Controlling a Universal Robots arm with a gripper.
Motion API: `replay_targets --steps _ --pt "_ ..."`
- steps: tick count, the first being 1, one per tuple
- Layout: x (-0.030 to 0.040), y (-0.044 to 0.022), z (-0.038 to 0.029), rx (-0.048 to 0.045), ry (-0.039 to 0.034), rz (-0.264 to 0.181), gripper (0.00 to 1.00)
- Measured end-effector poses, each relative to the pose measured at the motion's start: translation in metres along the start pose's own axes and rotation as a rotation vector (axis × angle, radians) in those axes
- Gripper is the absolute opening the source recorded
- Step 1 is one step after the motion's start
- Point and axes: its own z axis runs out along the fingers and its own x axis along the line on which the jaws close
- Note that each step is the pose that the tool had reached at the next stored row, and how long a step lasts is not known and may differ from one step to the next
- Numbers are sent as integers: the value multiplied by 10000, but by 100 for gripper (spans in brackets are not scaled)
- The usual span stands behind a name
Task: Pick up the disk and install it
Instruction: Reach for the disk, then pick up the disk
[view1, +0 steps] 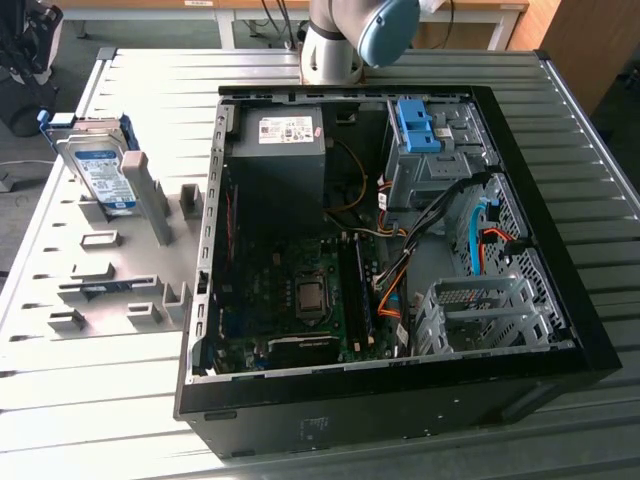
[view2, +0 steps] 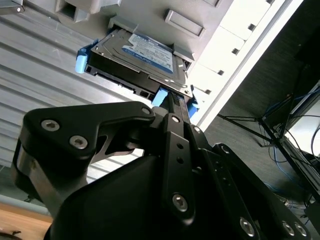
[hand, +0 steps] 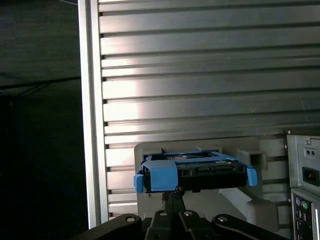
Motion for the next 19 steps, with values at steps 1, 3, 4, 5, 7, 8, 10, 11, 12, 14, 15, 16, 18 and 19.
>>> replay_targets --steps 1,3,4,5,7,8,10,11,12,14,15,16,18,19 --pt "0 0 0 -1 1 0 11" --pt "0 0 -1 -3 3 0 11" --pt "0 0 -1 -19 4 0 11" --pt "1 0 0 -35 4 1 11" --pt "0 0 -1 -35 5 -1 11" --pt "0 0 0 -35 4 -4 11" --pt "1 0 -1 -36 6 -19 11" --pt "0 0 -1 -35 7 -32 11" --pt "1 0 -1 -35 7 -46 11" --pt "1 0 -1 -36 9 -82 11" --pt "1 0 -1 -36 10 -105 11" --pt "1 0 0 -36 10 -128 11" --pt "1 0 0 -36 13 -183 11" --pt "1 0 0 -37 14 -214 11"
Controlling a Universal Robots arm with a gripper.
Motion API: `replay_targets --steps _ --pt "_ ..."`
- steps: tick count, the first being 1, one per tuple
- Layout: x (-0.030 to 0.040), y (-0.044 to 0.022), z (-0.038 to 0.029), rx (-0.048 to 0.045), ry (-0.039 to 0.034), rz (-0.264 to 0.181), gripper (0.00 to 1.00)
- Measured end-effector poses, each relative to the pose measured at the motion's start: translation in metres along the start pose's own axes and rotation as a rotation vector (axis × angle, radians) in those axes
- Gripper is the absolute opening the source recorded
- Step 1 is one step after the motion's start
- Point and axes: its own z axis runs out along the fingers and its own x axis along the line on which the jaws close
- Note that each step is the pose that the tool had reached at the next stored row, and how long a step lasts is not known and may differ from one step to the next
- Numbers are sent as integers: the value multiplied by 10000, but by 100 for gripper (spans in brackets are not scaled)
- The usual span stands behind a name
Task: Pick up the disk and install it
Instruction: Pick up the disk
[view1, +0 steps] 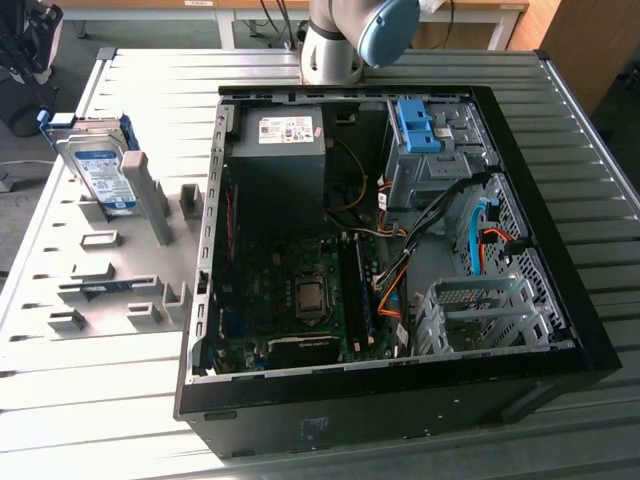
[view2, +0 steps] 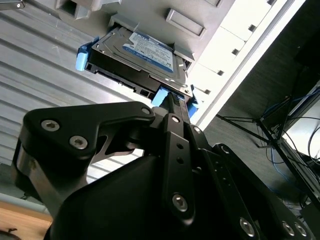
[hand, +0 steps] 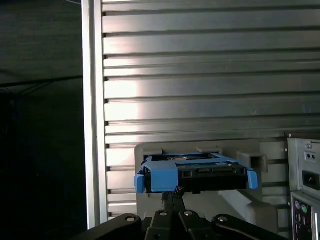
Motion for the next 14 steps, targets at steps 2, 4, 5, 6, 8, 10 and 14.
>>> replay_targets --steps 2,4,5,6,8,10,14 --pt "0 0 0 -1 3 -71 11" --pt "0 0 0 -1 8 -159 11" --pt "0 0 0 -1 10 -200 11" --pt "0 0 0 -2 13 -275 11" --pt "0 0 0 -2 13 -276 11" --pt "0 0 0 -2 13 -277 11" --pt "0 0 0 -2 13 -278 11"
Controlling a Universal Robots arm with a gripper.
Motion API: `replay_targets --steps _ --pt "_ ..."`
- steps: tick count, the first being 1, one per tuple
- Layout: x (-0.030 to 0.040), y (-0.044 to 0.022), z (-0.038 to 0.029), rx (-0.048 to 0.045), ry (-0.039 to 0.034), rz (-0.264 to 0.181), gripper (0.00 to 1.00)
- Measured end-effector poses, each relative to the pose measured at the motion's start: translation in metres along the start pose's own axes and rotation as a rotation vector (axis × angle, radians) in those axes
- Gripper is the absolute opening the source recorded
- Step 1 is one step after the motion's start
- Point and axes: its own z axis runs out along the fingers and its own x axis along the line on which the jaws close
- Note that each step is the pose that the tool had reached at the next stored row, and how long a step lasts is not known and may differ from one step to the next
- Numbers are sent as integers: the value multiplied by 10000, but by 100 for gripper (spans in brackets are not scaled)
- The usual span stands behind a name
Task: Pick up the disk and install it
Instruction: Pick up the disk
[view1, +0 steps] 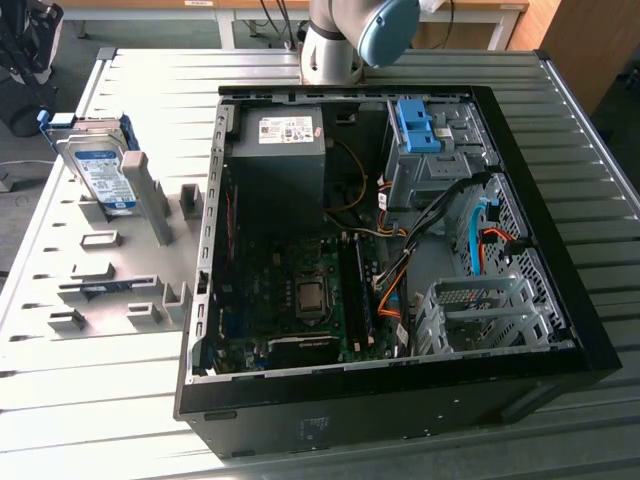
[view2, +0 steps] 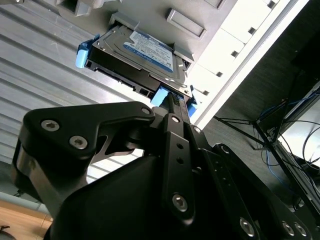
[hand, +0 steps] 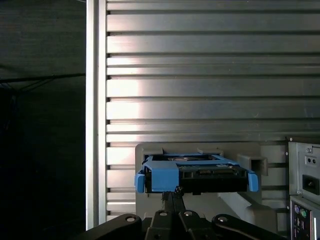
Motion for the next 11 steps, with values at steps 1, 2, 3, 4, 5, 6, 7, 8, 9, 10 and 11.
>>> replay_targets --steps 1,2,3,4,5,6,7,8,9,10,11 --pt "0 0 0 0 0 -3 11" --pt "0 0 0 0 0 -9 11" --pt "0 0 0 0 1 -18 11" --pt "0 0 0 0 1 -33 11" --pt "0 0 0 0 3 -51 11" --pt "0 0 0 0 3 -75 11" --pt "0 0 0 -1 4 -102 11" --pt "0 0 0 -1 6 -126 11" --pt "0 0 0 -1 8 -153 11" --pt "0 0 0 -1 8 -179 11" --pt "0 0 0 -1 10 -206 11"
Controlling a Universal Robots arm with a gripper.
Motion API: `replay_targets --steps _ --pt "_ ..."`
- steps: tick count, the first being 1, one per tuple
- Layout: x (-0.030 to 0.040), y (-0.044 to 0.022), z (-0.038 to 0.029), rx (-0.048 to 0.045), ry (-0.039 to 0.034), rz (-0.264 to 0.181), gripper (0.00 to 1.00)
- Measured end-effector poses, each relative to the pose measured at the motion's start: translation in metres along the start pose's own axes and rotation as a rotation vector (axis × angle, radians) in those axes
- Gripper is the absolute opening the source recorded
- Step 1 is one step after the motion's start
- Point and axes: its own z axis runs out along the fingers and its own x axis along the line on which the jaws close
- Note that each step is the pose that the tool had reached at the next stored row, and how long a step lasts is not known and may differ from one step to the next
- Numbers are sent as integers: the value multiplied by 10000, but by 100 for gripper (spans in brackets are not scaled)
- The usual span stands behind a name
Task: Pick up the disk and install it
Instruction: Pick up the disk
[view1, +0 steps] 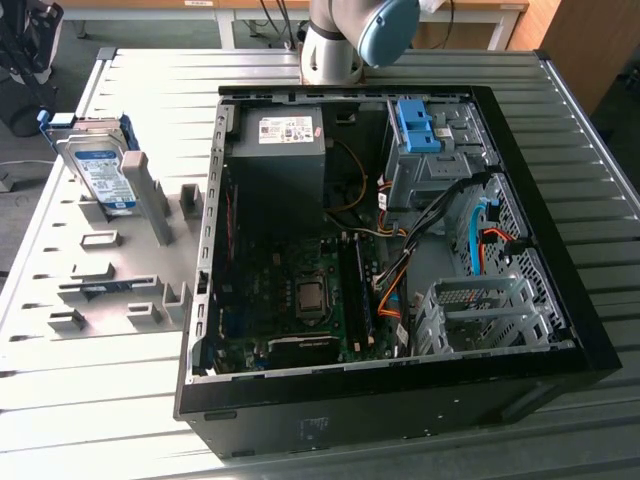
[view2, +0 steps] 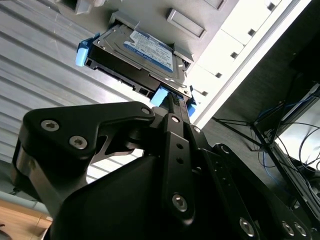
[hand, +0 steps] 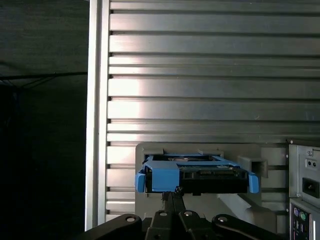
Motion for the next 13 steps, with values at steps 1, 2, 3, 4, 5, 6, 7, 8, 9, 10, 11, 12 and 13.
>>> replay_targets --steps 1,2,3,4,5,6,7,8,9,10,11,12,13 --pt "0 0 0 0 1 -26 11" --pt "0 0 0 -1 3 -51 11" --pt "0 0 0 -1 4 -77 11" --pt "0 0 0 -1 5 -103 11" --pt "0 0 0 -1 6 -128 11" --pt "0 0 0 -1 7 -156 11" --pt "0 0 0 -1 8 -183 11" --pt "0 0 0 -1 9 -209 11" --pt "0 0 0 -2 11 -234 11" --pt "0 0 0 -2 12 -257 11" --pt "0 0 0 -2 13 -281 11" --pt "0 0 0 -2 14 -306 11" --pt "0 0 0 -2 15 -330 11"
